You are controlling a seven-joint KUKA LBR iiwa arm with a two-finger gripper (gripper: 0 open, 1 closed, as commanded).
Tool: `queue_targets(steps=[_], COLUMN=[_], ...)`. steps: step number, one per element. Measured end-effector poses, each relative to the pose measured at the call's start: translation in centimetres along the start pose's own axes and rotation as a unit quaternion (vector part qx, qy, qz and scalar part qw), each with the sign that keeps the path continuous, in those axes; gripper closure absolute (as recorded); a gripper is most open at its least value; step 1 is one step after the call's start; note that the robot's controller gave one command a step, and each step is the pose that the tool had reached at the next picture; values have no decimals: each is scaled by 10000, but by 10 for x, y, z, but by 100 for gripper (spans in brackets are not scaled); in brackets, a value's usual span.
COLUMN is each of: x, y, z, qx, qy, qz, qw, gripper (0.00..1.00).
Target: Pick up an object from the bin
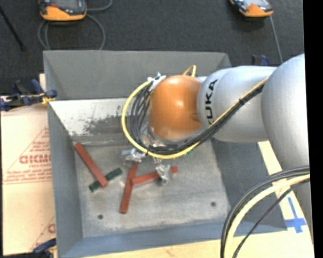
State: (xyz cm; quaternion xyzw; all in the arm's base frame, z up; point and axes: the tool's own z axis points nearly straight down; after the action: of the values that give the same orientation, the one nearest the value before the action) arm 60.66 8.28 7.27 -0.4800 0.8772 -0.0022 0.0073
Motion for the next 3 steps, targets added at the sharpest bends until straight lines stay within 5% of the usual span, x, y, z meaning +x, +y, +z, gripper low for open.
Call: queue_targets(steps=[1,2,3], x=[-1,-2,-3], y=[-3,-3,-6], z=[-3,-5,-22], qx=[-10,-8,-22], qy=[1,-7,15], qz=[41,49,89], qw=[10000,10000,10000], gripper=[0,100,100])
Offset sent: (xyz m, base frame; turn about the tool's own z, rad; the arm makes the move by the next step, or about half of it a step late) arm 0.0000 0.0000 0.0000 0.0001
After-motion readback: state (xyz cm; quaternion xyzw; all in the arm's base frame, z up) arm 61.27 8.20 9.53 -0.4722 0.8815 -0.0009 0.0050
